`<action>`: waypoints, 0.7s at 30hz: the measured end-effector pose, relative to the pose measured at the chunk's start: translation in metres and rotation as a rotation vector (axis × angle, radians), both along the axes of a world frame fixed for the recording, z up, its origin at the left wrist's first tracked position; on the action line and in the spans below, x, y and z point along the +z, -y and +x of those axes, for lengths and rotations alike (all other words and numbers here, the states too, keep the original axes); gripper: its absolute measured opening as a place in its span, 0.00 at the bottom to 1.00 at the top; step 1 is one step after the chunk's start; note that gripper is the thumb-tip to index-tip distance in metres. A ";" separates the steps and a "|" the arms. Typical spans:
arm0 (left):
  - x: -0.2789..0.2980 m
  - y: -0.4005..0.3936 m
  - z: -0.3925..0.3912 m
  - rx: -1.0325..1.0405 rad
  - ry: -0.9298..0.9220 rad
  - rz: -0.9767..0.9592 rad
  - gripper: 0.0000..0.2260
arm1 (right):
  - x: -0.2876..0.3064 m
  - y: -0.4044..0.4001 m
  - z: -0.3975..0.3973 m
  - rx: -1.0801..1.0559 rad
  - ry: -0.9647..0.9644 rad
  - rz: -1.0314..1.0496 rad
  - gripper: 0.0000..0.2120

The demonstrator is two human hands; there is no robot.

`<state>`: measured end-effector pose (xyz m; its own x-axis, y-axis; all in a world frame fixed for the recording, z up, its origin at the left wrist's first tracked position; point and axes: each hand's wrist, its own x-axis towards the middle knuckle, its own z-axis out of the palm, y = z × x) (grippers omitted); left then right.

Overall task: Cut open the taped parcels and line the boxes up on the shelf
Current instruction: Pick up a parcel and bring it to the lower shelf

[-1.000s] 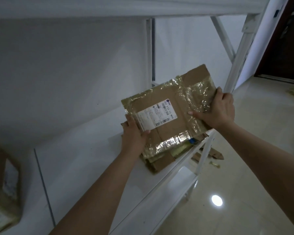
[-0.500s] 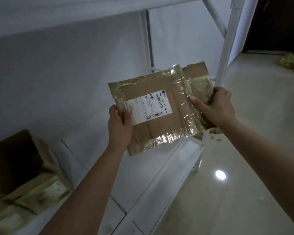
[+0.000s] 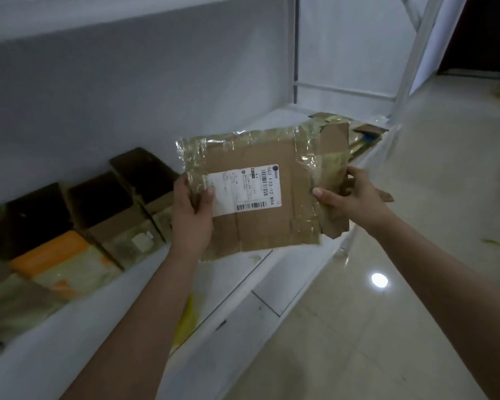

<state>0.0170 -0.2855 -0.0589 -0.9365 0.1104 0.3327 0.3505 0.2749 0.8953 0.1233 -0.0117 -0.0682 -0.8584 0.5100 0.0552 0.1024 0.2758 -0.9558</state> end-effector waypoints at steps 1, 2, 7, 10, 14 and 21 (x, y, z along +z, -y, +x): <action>0.002 0.012 0.012 0.006 -0.011 0.015 0.20 | 0.002 0.012 0.009 0.034 -0.005 -0.017 0.53; 0.003 0.024 0.025 0.007 -0.016 0.030 0.20 | 0.004 0.023 0.018 0.071 -0.011 -0.036 0.51; 0.009 0.084 0.097 -0.008 -0.029 0.025 0.20 | 0.006 0.081 0.081 0.244 -0.047 -0.151 0.41; 0.009 0.121 0.134 -0.034 -0.015 0.025 0.21 | 0.013 0.119 0.107 0.300 -0.055 -0.226 0.34; 0.015 0.173 0.164 -0.015 -0.012 0.073 0.18 | 0.028 0.170 0.116 0.342 -0.018 -0.347 0.35; 0.033 0.254 0.177 0.131 0.072 0.342 0.08 | 0.047 0.253 0.116 0.432 -0.024 -0.416 0.38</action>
<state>0.1941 -0.5395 -0.0256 -0.9577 -0.1182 0.2625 0.2651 -0.0064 0.9642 0.2393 -0.2645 -0.0207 -0.9938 0.0985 -0.0523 0.0414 -0.1102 -0.9931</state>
